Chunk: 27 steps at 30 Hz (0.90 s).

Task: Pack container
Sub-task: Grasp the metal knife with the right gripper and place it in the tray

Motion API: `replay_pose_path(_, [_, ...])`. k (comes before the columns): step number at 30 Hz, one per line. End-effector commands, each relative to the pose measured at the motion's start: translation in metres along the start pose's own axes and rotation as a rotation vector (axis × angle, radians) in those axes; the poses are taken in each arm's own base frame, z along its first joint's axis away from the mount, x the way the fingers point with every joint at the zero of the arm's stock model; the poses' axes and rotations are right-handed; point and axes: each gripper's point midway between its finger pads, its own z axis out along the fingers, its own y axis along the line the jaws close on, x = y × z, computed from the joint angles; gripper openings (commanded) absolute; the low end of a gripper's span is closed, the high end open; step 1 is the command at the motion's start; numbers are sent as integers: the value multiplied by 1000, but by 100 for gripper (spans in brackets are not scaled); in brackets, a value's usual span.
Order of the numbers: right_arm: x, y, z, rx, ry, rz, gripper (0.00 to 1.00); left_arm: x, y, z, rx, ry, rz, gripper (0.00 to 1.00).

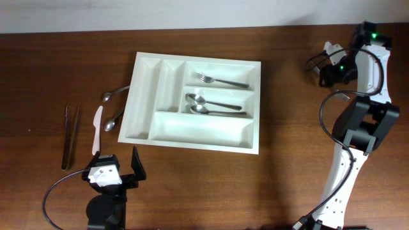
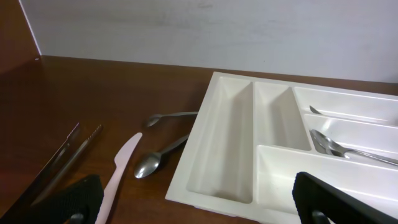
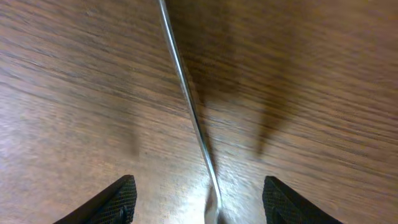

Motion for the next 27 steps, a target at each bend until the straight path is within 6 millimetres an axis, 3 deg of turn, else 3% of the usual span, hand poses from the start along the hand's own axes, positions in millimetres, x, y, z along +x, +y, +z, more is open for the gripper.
replay_pose_path(1, [13, 6, 24, -42, 38, 17, 65, 2, 0, 1, 5, 0, 18, 99])
replay_pose_path(3, [18, 9, 33, -57, 54, 19, 55, 2, 0, 1, 5, 0, 18, 99])
replay_pose_path(4, [19, 13, 36, -73, 54, 20, 45, 2, 0, 1, 5, 0, 18, 99])
replay_pose_path(5, [19, 18, 38, -100, 45, 22, 25, 2, 0, 1, 5, 0, 18, 99])
replay_pose_path(8, [16, 22, 38, -120, 30, 25, 4, 2, 0, 1, 5, 0, 18, 99])
replay_pose_path(13, [6, 25, 25, -133, -13, 42, 4, 2, 0, 1, 5, 0, 18, 99])
replay_pose_path(15, [-6, 26, 8, -127, -54, 37, 4, 2, 0, 1, 5, 0, 18, 99])
replay_pose_path(18, [-38, 33, -35, -103, -159, -8, 4, 2, 0, 1, 5, 0, 18, 99])
replay_pose_path(20, [-66, 51, -74, -104, -257, -60, 4, 2, 0, 1, 5, 0, 18, 99])
replay_pose_path(22, [-96, 82, -117, -100, -358, -141, 4, 2, 0, 1, 5, 0, 18, 99])
replay_pose_path(24, [-118, 113, -144, -86, -415, -216, 4, 2, 0, 1, 5, 0, 18, 99])
replay_pose_path(27, [-137, 158, -159, -98, -455, -314, 4, 2, 0, 1, 5, 0, 18, 99])
